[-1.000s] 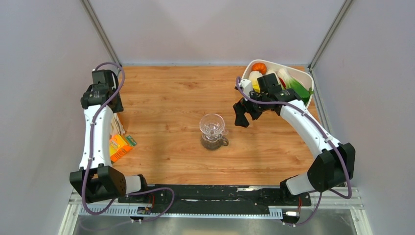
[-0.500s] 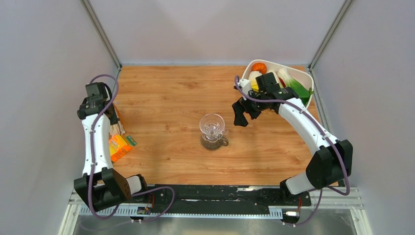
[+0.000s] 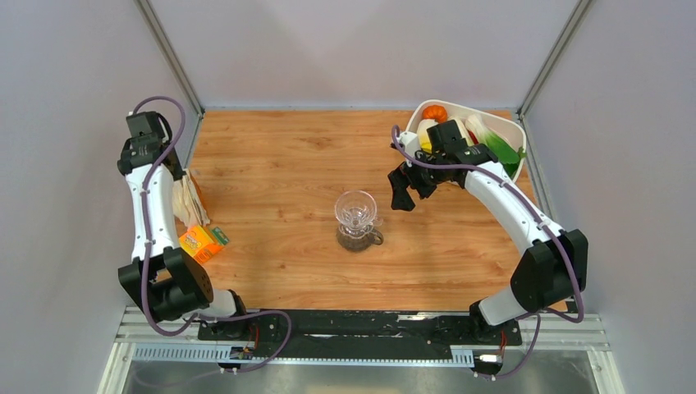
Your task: Place the coffee filter in the dripper
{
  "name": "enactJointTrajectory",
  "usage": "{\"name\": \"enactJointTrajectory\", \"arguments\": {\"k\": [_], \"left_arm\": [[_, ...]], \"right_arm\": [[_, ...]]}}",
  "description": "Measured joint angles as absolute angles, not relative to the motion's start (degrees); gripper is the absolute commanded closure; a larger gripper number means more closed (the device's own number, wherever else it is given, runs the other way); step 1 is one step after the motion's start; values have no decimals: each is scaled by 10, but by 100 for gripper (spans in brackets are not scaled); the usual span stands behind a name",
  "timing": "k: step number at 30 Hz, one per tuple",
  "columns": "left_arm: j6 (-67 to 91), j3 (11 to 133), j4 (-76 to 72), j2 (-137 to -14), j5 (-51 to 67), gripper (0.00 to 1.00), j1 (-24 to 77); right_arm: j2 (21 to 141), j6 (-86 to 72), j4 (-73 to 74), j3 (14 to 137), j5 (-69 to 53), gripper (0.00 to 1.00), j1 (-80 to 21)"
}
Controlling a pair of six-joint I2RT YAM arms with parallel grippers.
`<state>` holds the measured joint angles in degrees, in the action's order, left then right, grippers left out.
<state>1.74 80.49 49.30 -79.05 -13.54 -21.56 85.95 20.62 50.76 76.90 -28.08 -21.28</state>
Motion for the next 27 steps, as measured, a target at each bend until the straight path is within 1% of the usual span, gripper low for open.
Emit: {"name": "enactJointTrajectory", "arguments": {"k": [10, 17, 22, 27], "left_arm": [[13, 815, 472, -853, -108, 72, -243], [12, 818, 466, -861, -96, 71, -272], [11, 819, 458, -866, -85, 68, -276], [11, 819, 447, -867, -75, 67, -277]], "right_arm": [[871, 206, 508, 769, -281, 0, -213], [874, 206, 515, 770, -282, 0, -213], [879, 206, 516, 772, -282, 0, -213], [880, 206, 517, 772, -282, 0, -213]]}}
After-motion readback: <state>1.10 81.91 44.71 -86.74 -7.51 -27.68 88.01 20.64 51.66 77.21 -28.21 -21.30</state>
